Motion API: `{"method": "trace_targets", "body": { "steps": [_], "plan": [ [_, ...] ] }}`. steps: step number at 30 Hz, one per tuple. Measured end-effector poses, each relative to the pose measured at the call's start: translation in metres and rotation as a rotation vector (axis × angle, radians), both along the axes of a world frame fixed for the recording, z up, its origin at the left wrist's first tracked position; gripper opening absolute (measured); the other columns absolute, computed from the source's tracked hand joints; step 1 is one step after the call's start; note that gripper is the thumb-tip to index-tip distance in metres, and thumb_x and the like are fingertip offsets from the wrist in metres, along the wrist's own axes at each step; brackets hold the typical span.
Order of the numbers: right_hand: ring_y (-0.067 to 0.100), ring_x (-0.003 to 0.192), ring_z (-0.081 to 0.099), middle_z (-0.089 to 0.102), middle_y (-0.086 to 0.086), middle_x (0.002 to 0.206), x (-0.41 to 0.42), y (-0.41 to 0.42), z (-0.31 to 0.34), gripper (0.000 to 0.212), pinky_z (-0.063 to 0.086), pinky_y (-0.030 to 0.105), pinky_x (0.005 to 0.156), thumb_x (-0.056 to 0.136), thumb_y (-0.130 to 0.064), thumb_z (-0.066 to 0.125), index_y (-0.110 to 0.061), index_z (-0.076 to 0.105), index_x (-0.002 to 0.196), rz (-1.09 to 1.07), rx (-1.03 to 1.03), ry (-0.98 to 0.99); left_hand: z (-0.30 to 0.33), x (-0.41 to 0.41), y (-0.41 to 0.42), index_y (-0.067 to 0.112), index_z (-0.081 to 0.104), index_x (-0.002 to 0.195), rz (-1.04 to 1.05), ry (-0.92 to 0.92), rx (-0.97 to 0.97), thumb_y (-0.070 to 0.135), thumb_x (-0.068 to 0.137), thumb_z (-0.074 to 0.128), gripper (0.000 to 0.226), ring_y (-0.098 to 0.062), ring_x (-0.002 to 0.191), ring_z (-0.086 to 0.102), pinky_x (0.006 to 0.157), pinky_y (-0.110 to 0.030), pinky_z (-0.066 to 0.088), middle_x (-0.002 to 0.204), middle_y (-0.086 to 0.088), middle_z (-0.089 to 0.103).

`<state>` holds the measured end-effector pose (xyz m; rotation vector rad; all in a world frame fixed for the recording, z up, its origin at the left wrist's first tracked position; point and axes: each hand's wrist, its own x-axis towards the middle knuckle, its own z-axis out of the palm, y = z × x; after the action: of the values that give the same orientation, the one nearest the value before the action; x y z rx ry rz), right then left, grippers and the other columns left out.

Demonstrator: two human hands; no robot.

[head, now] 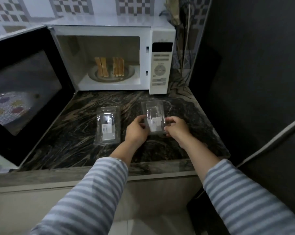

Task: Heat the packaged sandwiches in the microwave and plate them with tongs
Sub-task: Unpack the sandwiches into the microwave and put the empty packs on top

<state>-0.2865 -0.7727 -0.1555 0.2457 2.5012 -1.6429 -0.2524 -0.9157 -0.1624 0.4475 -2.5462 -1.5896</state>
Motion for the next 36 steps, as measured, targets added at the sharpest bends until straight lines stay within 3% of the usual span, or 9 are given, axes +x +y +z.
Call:
{"method": "trace_targets", "body": {
  "steps": [5, 10, 13, 16, 21, 25, 28, 32, 36],
  "plan": [
    [0.013, 0.061, 0.059, 0.058, 0.003, 0.074, 0.021, 0.000, 0.002, 0.034, 0.056, 0.026, 0.056, 0.085, 0.011, 0.060, -0.020, 0.058, 0.100, 0.019, -0.060, -0.060, -0.001, 0.020, -0.009, 0.026, 0.052, 0.126, -0.040, -0.107, 0.146, 0.005, 0.085, 0.065, 0.048, -0.017, 0.067, 0.060, 0.052, -0.027, 0.052, 0.083, -0.004, 0.065],
    [0.013, 0.059, 0.061, 0.059, 0.004, 0.076, 0.032, -0.004, 0.001, 0.034, 0.055, 0.026, 0.052, 0.085, 0.008, 0.064, -0.019, 0.061, 0.105, 0.000, -0.050, -0.108, 0.000, 0.031, -0.013, 0.017, 0.050, 0.130, -0.054, -0.099, 0.146, 0.001, 0.081, 0.071, 0.056, -0.016, 0.059, 0.059, 0.043, -0.016, 0.041, 0.076, -0.005, 0.062],
    [0.013, 0.057, 0.062, 0.062, 0.005, 0.077, 0.034, -0.009, 0.000, 0.035, 0.052, 0.024, 0.046, 0.085, 0.006, 0.064, -0.020, 0.062, 0.108, -0.039, -0.021, -0.092, 0.000, 0.035, -0.012, 0.015, 0.050, 0.133, -0.049, -0.067, 0.113, 0.003, 0.081, 0.072, 0.057, -0.016, 0.061, 0.060, 0.051, -0.019, 0.043, 0.070, 0.000, 0.059],
    [0.015, 0.063, 0.064, 0.066, 0.006, 0.085, 0.034, -0.009, 0.001, 0.035, 0.053, 0.026, 0.048, 0.085, 0.001, 0.066, -0.022, 0.062, 0.112, -0.021, 0.047, -0.080, 0.006, 0.040, -0.011, 0.017, 0.047, 0.136, -0.077, -0.058, 0.001, 0.011, 0.085, 0.070, 0.056, -0.016, 0.071, 0.064, 0.060, -0.024, 0.048, 0.077, 0.004, 0.062],
    [0.017, 0.084, 0.060, 0.063, 0.001, 0.108, 0.038, -0.004, 0.005, 0.038, 0.041, 0.024, 0.058, 0.089, -0.029, 0.064, -0.028, 0.055, 0.125, 0.101, 0.430, 0.112, 0.020, 0.052, -0.017, 0.019, 0.052, 0.128, -0.061, 0.067, -0.460, 0.031, 0.089, 0.062, 0.042, -0.022, 0.098, 0.059, 0.082, -0.031, 0.049, 0.112, -0.003, 0.059],
    [0.024, 0.126, 0.046, 0.045, 0.005, 0.141, 0.034, -0.013, 0.002, 0.060, 0.043, 0.034, 0.097, 0.091, -0.041, 0.059, -0.032, 0.033, 0.145, 0.109, 0.400, 0.228, 0.029, 0.056, -0.032, 0.020, 0.057, 0.116, 0.077, 0.342, -0.585, 0.030, 0.091, 0.055, 0.027, -0.025, 0.099, 0.056, 0.077, -0.039, 0.051, 0.115, -0.003, 0.054],
    [0.028, 0.139, 0.030, 0.025, 0.005, 0.155, 0.033, -0.024, 0.000, 0.079, 0.034, 0.040, 0.109, 0.088, -0.050, 0.060, -0.041, 0.012, 0.150, 0.171, 0.331, 0.240, 0.024, 0.052, -0.055, 0.022, 0.054, 0.120, 0.264, 0.351, -0.742, 0.031, 0.087, 0.059, 0.035, -0.031, 0.112, 0.044, 0.088, -0.042, 0.042, 0.122, -0.008, 0.049],
    [0.031, 0.145, 0.019, 0.001, 0.002, 0.162, 0.036, -0.038, -0.005, 0.088, 0.035, 0.046, 0.107, 0.082, -0.065, 0.057, -0.062, -0.010, 0.139, 0.158, 0.400, 0.253, 0.010, 0.050, -0.080, 0.031, 0.038, 0.139, 0.313, 0.221, -0.695, 0.040, 0.083, 0.062, 0.062, -0.038, 0.125, 0.034, 0.099, -0.050, 0.036, 0.143, -0.014, 0.031],
    [0.029, 0.145, 0.022, 0.006, 0.005, 0.162, 0.038, -0.050, -0.015, 0.090, 0.041, 0.040, 0.101, 0.082, -0.064, 0.056, -0.061, -0.013, 0.140, 0.141, 0.494, 0.351, -0.002, 0.048, -0.089, 0.040, 0.014, 0.148, 0.207, 0.093, -0.566, 0.051, 0.085, 0.057, 0.077, -0.041, 0.134, 0.033, 0.100, -0.048, 0.039, 0.157, -0.014, 0.008]
  ]
}}
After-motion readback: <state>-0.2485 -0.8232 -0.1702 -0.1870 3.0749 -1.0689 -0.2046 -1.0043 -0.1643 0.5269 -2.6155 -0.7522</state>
